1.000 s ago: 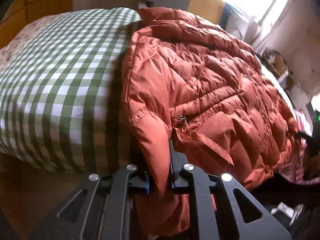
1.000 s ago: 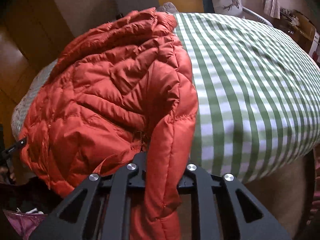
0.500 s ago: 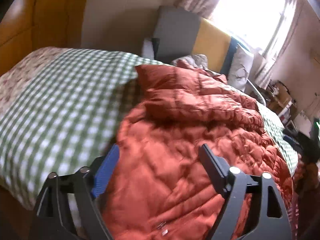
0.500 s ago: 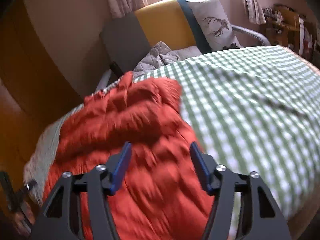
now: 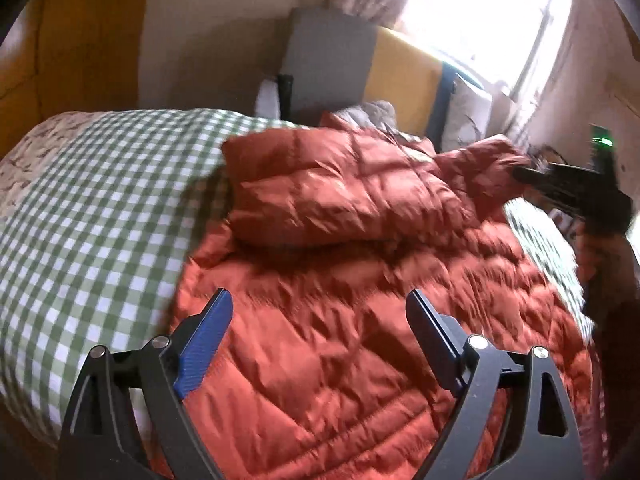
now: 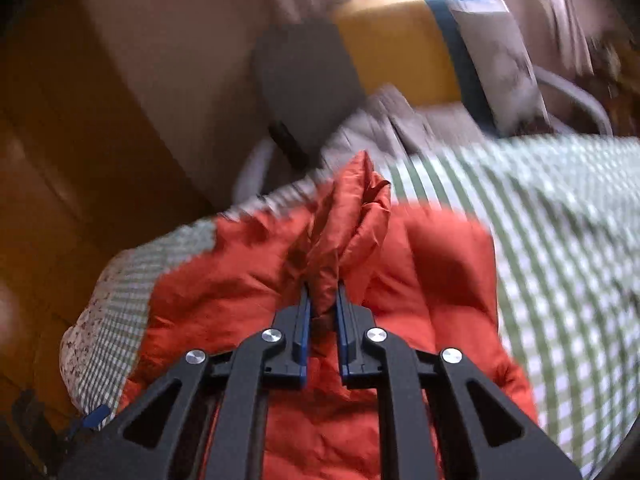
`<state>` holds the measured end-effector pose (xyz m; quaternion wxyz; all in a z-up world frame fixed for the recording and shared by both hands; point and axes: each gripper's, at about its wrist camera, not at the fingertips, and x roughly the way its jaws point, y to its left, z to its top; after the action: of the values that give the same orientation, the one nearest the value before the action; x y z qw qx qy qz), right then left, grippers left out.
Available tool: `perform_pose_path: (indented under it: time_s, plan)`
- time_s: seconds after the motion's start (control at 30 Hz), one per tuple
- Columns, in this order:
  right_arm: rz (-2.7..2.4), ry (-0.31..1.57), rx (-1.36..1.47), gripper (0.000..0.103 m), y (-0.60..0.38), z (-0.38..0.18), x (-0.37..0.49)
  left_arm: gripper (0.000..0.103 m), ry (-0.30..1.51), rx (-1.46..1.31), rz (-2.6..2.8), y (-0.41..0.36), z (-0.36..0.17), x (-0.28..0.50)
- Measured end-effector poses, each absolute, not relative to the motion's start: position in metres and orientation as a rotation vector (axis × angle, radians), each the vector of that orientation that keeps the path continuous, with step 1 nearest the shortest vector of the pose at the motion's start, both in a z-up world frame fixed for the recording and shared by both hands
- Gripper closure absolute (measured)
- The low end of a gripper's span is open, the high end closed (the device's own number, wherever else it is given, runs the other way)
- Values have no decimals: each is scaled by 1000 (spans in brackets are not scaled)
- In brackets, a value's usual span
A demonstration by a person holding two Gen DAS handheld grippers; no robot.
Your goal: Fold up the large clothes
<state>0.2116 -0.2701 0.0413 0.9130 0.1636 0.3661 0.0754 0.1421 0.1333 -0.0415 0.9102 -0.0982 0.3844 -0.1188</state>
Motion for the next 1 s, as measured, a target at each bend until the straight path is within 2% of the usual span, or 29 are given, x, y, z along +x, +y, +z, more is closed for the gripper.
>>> perform_pose_path:
  time_s: [0.1,0.17,0.27,0.4,0.47,0.53,0.57,0.8,0.87,1.0]
  plan:
    - [101,758,208,93,-258,49,204,16,776,-220,-216,138,-37,153]
    - [17,817,134,93,-259,31,204,16,753,-217,-207,136,-32,164]
    - [-107,920,188,93,-282,-4,216,16,739,-192,-215,130,-27,183]
    - [-138,952,222,92,-294,-24,223,16,743,-147,-229,116,-26,212]
    - [-136,942,194,84,-288,-22,224,16,744,-138,-238,112,-23,228]
    - [-136,875,191,48,-288,-11,222,16,729,-138,-254,107,-17,244]
    - [-141,838,187,46,-288,-3,220,16,723,-142,-259,106,-14,251]
    - [-3,761,163,44,-256,21,233,18,815,-225,-264,101,-19,338]
    - [29,773,176,44,-249,15,247,30,877,-259,-257,100,-28,371]
    - [64,796,175,50,-237,3,277,32,968,-262,-252,89,-46,414]
